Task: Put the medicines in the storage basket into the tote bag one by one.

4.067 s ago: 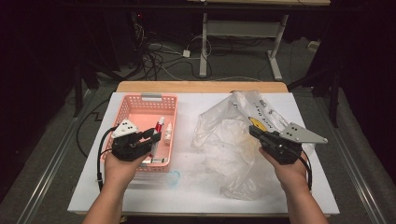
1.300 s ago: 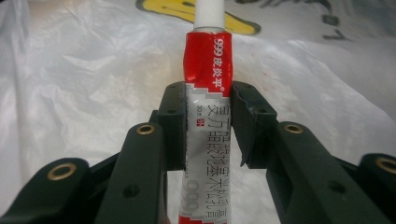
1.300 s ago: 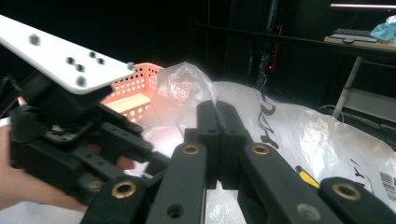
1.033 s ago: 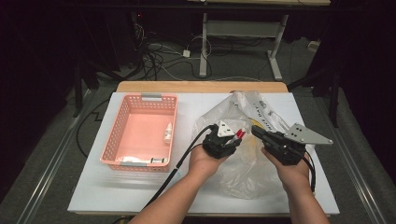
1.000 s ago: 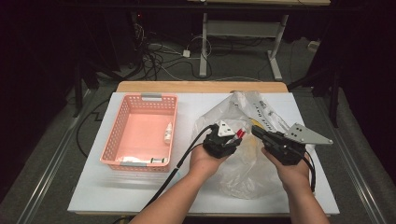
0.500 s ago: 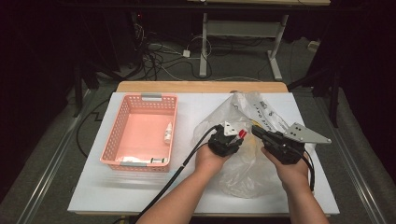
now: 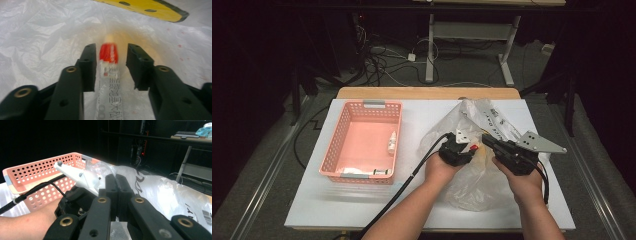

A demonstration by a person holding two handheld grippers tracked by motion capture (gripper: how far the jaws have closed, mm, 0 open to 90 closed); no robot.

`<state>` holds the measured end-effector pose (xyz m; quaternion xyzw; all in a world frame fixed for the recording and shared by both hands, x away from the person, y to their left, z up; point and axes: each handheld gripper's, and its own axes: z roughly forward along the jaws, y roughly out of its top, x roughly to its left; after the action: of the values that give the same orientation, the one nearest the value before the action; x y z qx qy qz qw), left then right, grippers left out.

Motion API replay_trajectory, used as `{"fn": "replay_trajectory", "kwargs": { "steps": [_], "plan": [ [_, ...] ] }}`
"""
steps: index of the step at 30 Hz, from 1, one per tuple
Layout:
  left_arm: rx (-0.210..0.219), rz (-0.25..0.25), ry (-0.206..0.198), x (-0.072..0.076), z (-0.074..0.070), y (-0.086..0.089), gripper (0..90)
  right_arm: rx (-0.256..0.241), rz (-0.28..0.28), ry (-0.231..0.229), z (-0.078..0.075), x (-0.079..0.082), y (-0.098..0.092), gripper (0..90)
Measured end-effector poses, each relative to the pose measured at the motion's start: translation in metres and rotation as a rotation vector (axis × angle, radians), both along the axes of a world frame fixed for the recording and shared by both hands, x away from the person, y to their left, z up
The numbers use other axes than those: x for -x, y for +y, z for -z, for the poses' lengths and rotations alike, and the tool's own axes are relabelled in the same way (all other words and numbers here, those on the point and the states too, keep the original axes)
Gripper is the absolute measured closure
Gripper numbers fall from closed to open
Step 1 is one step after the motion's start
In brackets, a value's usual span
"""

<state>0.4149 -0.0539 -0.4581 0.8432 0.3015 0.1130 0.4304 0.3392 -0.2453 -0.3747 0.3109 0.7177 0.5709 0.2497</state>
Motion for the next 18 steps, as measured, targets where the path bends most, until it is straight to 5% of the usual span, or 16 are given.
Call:
{"fn": "replay_trajectory", "kwargs": {
  "steps": [8, 18],
  "plan": [
    [0.053, 0.046, 0.035, 0.015, -0.011, 0.016, 49.9, 0.004, -0.001, -0.003, 0.001, -0.001, 0.000, 90.0],
    [0.107, 0.102, 0.038, 0.051, -0.022, 0.049, 44.6, 0.007, 0.000, -0.006, -0.001, 0.001, 0.000, 90.0]
  ]
}}
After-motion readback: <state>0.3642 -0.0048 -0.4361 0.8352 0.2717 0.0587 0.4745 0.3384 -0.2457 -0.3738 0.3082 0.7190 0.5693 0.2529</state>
